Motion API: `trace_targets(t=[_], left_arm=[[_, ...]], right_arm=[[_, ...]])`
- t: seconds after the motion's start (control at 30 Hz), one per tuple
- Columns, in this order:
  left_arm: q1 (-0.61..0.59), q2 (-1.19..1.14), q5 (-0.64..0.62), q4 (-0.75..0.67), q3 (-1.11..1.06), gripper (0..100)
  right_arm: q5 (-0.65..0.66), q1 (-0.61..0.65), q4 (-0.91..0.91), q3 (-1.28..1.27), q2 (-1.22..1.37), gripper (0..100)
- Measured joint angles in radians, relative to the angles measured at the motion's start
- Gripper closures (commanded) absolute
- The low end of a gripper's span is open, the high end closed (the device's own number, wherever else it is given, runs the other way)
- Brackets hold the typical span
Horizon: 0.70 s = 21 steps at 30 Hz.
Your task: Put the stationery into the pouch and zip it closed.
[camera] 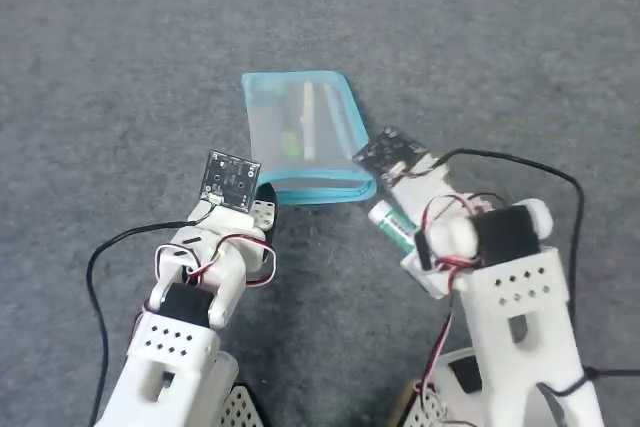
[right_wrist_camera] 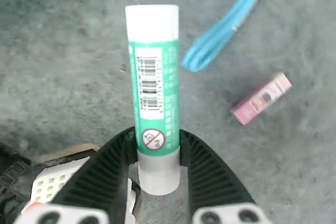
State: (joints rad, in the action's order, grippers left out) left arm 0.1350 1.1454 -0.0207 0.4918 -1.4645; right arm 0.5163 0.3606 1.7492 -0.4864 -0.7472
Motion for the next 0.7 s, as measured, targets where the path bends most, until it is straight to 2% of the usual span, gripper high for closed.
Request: trace_targets(t=[0.3, 0.47, 0.7], left_arm=[[0.003, 0.0, 0.0, -0.006, 0.0, 99], [0.003, 0.0, 0.0, -0.023, 0.0, 99], [0.005, 0.0, 0.015, -0.023, 0.0, 99]], right_arm=[[-0.06, 0.212, -0.054, 0.0, 0.044, 99.3], [-0.11, 0.226, -0.141, 0.028, 0.212, 99.3], [-0.229, 0.226, -0.149, 0.247, 0.488, 99.3]])
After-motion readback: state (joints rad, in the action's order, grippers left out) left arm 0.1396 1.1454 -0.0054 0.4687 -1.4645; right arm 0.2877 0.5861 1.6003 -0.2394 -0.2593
